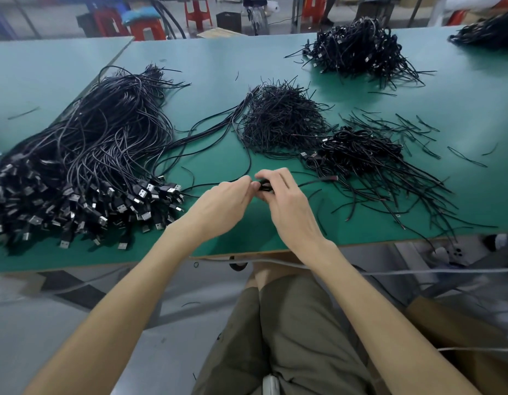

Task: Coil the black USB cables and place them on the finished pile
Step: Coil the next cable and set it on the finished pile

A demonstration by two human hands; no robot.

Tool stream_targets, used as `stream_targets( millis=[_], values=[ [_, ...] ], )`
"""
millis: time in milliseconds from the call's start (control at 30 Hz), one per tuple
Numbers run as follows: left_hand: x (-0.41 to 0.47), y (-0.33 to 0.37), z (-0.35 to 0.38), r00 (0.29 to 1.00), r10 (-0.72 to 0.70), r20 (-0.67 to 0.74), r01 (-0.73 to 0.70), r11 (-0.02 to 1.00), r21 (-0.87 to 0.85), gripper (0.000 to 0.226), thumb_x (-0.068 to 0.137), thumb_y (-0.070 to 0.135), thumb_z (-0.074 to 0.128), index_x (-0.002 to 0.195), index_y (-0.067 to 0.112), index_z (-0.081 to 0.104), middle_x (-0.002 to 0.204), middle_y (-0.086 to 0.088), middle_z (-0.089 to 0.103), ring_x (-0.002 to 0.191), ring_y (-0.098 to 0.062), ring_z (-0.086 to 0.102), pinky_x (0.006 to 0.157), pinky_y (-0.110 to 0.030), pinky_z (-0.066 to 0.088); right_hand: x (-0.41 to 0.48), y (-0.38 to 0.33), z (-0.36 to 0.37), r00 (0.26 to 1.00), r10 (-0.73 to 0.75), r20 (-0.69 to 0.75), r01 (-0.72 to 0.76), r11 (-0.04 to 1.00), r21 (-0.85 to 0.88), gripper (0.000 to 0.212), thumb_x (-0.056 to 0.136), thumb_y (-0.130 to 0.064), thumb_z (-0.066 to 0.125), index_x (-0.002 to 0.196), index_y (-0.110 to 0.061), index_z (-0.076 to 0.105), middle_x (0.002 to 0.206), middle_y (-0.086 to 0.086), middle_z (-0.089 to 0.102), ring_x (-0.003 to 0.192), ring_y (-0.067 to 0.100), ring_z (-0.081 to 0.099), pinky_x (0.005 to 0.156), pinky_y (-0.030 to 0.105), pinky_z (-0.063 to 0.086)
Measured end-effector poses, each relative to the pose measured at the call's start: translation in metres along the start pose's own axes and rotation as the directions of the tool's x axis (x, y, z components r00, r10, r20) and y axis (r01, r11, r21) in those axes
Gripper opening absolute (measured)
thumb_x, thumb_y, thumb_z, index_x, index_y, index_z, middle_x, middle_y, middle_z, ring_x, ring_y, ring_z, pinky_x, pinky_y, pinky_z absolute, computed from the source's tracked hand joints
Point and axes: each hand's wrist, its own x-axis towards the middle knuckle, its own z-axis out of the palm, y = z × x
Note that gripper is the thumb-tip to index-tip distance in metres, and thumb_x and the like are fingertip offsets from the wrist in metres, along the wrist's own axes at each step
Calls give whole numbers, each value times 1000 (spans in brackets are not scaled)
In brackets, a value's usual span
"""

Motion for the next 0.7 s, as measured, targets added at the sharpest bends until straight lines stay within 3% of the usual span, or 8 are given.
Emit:
stream_targets(
  millis=[100,167,367,533,600,700],
  values=[
    [4,-6,2,993,-79,-85,64,984,-165,45,109,45,26,84,10,40,76,-13,56,70,-37,51,66,-47,42,-2,-5,-6,998,-66,24,67,997,-45,52,99,-8,61,149,-17,46,147,2,38,93,20,59,84,42,56],
    [8,-9,3,979,-136,-154,92,960,-266,47,110,43,26,82,9,44,75,-9,56,70,-33,51,69,-46,43,-7,-9,-13,993,-112,29,113,991,-65,53,99,-7,60,149,-20,46,149,-1,37,95,17,60,82,38,57],
    [20,3,10,954,-236,-184,120,865,-488,43,112,33,28,75,14,41,67,1,44,58,-19,39,60,-34,33,-22,14,-51,996,-86,-8,84,985,-150,19,96,-9,65,115,-7,62,112,2,55,92,16,59,84,29,52],
    [30,14,15,965,-236,-114,110,757,-644,38,112,32,27,82,13,39,62,4,31,44,-9,24,41,-22,23,-22,53,-88,998,44,38,-32,963,-269,14,91,-8,70,104,-11,68,103,-6,57,101,13,45,90,30,44],
    [35,16,22,964,-239,-116,115,767,-631,40,112,33,27,79,13,37,61,5,32,45,-10,25,43,-23,25,-20,62,-95,993,94,72,-72,961,-269,15,90,-10,73,104,-13,68,103,-8,56,102,11,40,92,29,41],
    [41,19,35,963,-230,-144,111,818,-565,44,112,35,26,74,15,37,63,4,38,55,-19,33,57,-35,34,-13,69,-94,987,115,116,-81,962,-259,15,91,-13,72,106,-15,68,105,-5,58,104,14,41,94,32,41]
  ],
)
